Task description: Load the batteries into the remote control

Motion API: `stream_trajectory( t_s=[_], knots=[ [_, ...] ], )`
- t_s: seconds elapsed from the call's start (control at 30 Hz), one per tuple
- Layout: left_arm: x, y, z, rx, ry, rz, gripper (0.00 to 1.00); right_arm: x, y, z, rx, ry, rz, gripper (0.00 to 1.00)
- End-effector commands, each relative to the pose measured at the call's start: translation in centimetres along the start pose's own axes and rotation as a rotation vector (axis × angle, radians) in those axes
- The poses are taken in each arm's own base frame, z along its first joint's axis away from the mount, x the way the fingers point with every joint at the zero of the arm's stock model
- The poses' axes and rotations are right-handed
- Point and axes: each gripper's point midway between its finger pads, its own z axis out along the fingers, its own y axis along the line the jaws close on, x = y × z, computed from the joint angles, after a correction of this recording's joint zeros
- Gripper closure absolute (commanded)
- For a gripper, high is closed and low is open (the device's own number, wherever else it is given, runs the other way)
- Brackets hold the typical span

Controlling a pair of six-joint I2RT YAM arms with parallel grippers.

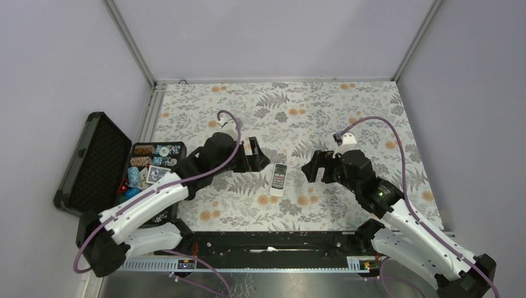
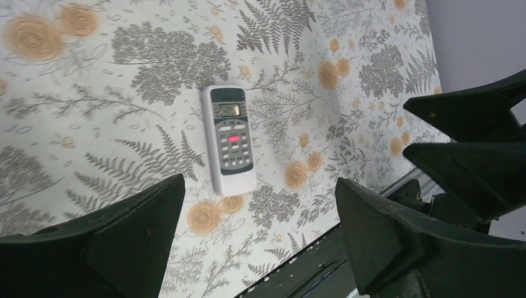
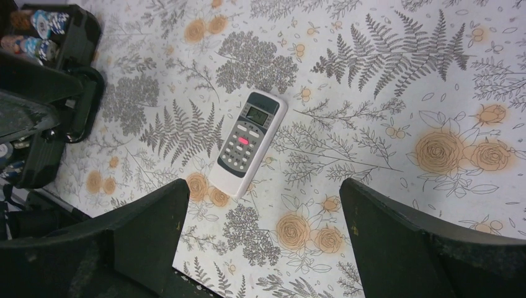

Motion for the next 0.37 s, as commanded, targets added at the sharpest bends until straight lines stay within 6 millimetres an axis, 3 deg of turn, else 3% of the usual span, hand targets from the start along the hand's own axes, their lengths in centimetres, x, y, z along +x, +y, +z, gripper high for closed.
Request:
stream_trajectory(
  t_s=[0.0, 0.17, 0.33],
  knots=[
    [-1.4, 1.2, -3.0, -0.046, -0.106, 0.025, 0.01, -2.5, -0.1, -1.1, 0.021, -0.113, 0.041, 0.00],
    [-1.6, 1.7, -5.9, -0.033, -0.174, 0.036, 0.01, -2.9, 0.1, -2.7, -0.013, -0.164, 0.082, 0.00],
    [-1.0, 2.5, -6.8, -0.039, -0.183, 0.042, 0.01, -2.5, -0.4, -3.3, 0.021, -0.142, 0.114, 0.00]
  ],
)
